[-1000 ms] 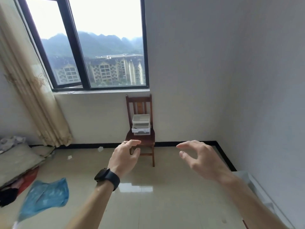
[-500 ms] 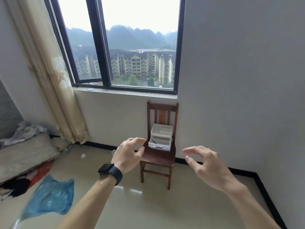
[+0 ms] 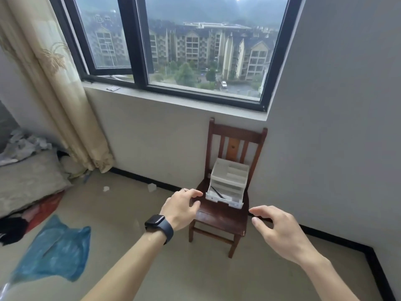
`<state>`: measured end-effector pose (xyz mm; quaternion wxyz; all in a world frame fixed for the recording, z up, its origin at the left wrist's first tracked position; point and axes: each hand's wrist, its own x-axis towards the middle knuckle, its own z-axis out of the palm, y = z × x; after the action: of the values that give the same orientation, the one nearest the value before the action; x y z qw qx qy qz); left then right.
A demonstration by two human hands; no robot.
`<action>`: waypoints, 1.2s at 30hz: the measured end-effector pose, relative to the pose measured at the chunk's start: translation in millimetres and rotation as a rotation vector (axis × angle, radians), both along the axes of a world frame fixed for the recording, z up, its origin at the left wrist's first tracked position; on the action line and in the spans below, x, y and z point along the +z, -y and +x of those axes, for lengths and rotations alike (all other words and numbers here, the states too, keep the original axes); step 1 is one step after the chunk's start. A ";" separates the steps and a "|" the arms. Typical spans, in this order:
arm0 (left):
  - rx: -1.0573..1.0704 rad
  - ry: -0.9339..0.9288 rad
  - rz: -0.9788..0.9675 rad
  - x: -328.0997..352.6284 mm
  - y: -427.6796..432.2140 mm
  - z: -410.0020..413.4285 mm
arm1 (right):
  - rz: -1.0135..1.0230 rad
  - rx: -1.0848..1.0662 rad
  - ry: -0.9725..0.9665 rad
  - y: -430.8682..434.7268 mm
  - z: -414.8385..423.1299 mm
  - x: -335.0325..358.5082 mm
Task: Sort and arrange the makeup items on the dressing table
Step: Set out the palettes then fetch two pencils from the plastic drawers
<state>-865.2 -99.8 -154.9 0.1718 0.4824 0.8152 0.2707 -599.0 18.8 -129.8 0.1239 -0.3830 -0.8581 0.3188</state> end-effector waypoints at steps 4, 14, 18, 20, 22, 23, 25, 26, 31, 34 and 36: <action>-0.039 -0.007 -0.164 -42.1 -52.4 -41.5 | -0.108 -0.037 0.113 -48.2 -39.9 -52.1; -0.106 0.029 -0.438 -154.2 -192.6 -109.9 | -0.311 -0.080 0.360 -189.4 -131.3 -182.4; -0.108 0.027 -0.536 -191.8 -248.1 -130.6 | -0.338 -0.104 0.372 -254.9 -178.9 -225.9; -0.135 -0.007 -0.569 -212.7 -272.5 -140.6 | -0.339 -0.106 0.391 -281.6 -202.2 -248.6; -0.182 -0.051 -0.595 -235.9 -291.6 -147.8 | -0.338 -0.120 0.425 -305.6 -224.1 -274.1; -0.214 -0.070 -0.607 -247.7 -299.6 -150.5 | -0.331 -0.121 0.440 -315.6 -234.4 -287.7; -0.272 -0.102 -0.637 -273.9 -313.0 -156.6 | -0.322 -0.108 0.470 -329.7 -254.0 -317.0; -0.298 -0.128 -0.651 -287.2 -318.8 -159.6 | -0.316 -0.099 0.486 -334.7 -262.8 -332.1; -0.431 -0.257 -0.609 -341.3 -338.9 -173.2 | -0.286 -0.096 0.594 -347.7 -291.6 -392.9; -0.503 -0.332 -0.442 -358.5 -344.7 -180.5 | -0.224 -0.076 0.655 -350.2 -297.6 -412.5; -0.574 -0.333 -0.380 -366.3 -347.5 -185.6 | -0.167 -0.056 0.692 -352.1 -298.9 -421.3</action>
<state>-1050.8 247.6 -521.2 0.1922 0.6880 0.6993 -0.0262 -897.9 370.9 -551.2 -0.1970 -0.5005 -0.8093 0.2359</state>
